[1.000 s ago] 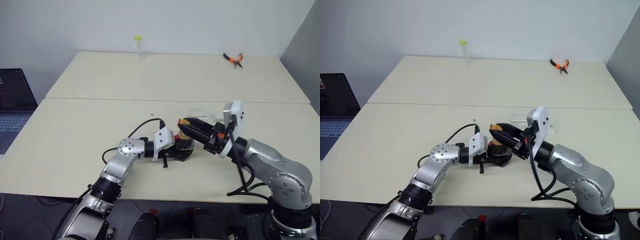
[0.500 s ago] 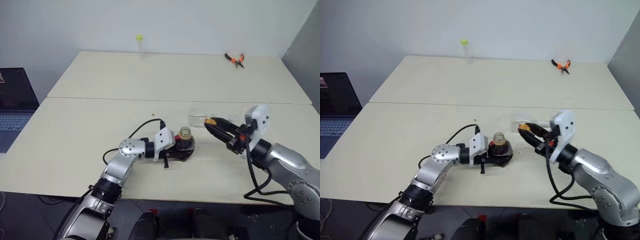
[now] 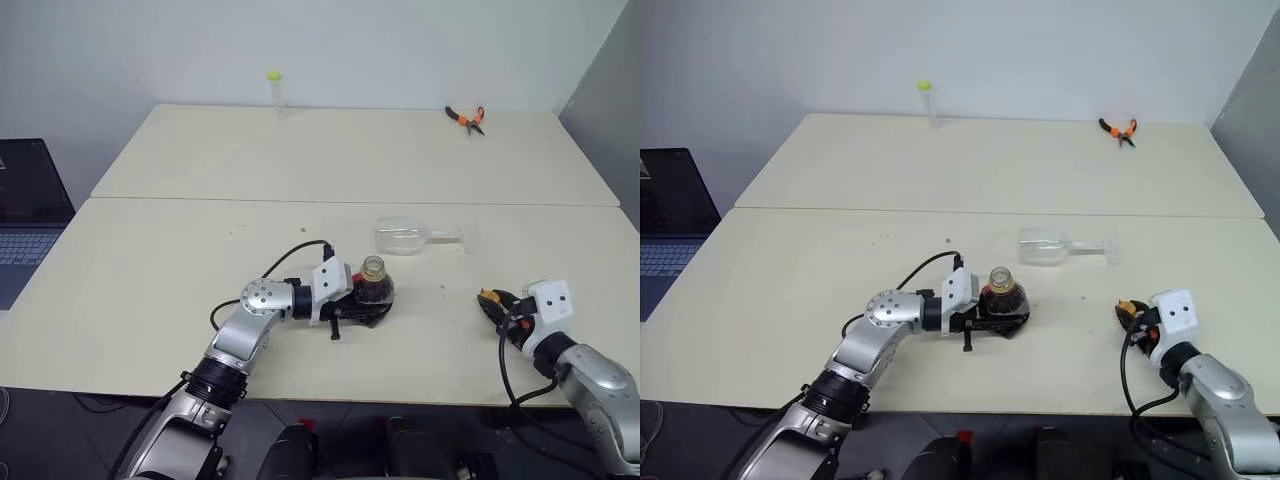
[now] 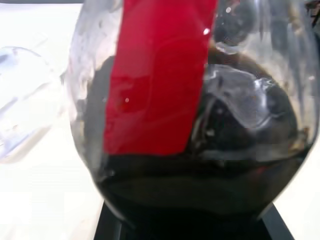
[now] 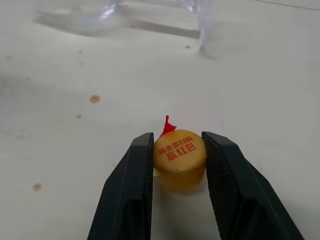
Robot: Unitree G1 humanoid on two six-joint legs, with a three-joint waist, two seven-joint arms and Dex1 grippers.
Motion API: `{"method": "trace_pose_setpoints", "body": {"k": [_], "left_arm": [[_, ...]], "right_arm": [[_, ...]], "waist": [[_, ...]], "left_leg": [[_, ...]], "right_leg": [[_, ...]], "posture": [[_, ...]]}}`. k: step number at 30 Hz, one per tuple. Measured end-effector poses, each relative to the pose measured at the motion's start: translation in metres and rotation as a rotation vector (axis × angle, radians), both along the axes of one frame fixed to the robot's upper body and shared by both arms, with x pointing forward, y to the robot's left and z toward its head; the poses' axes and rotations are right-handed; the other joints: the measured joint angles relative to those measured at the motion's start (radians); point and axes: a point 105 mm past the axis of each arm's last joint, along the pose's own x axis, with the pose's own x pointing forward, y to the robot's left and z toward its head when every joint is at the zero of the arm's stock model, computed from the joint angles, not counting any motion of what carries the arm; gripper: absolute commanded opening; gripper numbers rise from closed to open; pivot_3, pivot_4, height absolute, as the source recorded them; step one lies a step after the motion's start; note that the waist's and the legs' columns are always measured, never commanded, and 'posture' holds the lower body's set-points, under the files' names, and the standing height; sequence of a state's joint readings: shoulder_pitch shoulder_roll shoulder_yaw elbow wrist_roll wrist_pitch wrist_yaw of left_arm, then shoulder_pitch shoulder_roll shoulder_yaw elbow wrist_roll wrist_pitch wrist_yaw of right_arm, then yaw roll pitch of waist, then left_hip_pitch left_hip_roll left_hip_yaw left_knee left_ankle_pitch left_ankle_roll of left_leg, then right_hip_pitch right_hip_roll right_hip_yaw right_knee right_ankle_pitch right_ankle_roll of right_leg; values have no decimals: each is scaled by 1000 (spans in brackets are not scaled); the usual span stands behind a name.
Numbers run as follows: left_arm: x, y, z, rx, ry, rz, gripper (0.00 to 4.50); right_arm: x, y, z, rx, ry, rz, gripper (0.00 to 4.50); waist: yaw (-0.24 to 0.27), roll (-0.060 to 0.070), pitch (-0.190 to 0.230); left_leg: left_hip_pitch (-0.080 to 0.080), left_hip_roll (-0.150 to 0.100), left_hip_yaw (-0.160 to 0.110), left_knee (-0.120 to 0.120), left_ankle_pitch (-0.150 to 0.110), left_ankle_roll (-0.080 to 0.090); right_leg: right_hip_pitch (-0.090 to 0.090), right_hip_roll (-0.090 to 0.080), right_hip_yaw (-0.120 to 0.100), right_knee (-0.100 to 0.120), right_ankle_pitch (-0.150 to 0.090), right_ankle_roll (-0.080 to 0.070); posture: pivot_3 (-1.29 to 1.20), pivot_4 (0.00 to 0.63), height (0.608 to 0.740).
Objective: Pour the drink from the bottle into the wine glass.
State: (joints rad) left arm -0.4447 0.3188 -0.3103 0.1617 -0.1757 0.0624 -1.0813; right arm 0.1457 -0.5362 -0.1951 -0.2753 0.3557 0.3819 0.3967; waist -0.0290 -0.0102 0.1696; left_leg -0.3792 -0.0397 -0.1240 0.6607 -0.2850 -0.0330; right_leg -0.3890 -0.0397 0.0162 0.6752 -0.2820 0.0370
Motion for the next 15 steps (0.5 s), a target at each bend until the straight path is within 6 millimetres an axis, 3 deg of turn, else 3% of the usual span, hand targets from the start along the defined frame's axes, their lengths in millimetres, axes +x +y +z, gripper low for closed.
{"method": "trace_pose_setpoints", "body": {"k": [8,9,15], "left_arm": [[1,0,0,-2,2,6,899],[1,0,0,-3,1,7,899],[13,6,3,-25,-22,104,899]], "right_arm": [[-5,6,-9,41,45,58,4324],[-6,7,-9,48,49,66,4489],[-5,0,-5,18,21,20,4500]], "waist": [[1,0,0],[1,0,0],[3,0,0]], "left_leg": [[0,0,0,0,0,0],[0,0,0,0,0,0],[0,0,0,0,0,0]], "right_leg": [[0,0,0,0,0,0],[0,0,0,0,0,0],[0,0,0,0,0,0]], "posture": [[0,150,740],[0,150,740],[0,150,740]]}}
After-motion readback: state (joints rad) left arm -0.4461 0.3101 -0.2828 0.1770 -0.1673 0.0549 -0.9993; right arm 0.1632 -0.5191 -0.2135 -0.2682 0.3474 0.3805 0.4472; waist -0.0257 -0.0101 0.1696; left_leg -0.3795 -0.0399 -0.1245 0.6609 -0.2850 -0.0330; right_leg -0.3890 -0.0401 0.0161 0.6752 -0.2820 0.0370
